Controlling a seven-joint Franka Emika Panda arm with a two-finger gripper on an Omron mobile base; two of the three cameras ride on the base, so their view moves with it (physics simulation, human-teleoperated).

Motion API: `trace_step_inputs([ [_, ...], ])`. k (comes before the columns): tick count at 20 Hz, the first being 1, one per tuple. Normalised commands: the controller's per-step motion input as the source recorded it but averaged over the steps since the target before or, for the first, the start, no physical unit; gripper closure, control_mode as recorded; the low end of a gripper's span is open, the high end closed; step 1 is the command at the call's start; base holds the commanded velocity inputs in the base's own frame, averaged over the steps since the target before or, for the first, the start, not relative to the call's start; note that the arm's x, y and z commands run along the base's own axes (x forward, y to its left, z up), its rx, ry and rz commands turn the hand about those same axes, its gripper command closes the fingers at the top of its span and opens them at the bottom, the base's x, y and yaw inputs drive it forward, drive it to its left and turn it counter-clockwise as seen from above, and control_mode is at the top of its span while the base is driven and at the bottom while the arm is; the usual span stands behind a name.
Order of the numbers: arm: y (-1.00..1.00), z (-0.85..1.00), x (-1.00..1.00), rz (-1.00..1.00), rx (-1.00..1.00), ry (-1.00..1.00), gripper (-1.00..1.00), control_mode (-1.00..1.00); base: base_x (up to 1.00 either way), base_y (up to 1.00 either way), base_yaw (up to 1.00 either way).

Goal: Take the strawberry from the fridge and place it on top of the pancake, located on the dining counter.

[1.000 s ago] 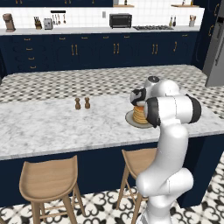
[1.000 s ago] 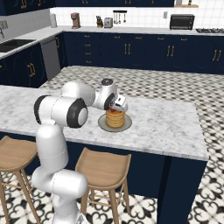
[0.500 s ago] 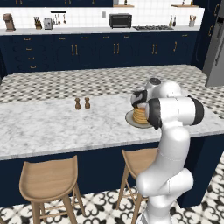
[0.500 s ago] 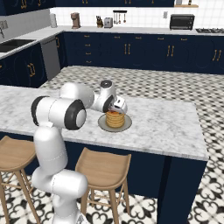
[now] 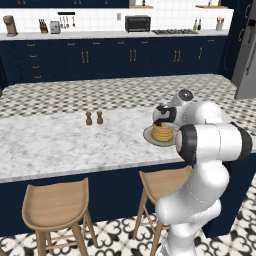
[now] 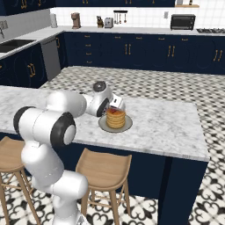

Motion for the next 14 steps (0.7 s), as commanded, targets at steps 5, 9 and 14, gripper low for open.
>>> trace_step_inputs([
  [5,0.03,0.79,-0.95,0.01,-0.02,-0.15,-1.0,-1.0,0.0,0.0,0.0],
  [9,0.0,0.98,-1.0,0.04,0.0,-0.08,-1.0,-1.0,0.0,0.0,0.0],
  [14,0.0,1.0,-1.0,0.03,0.0,-0.07,-1.0,-1.0,0.0,0.0,0.0],
])
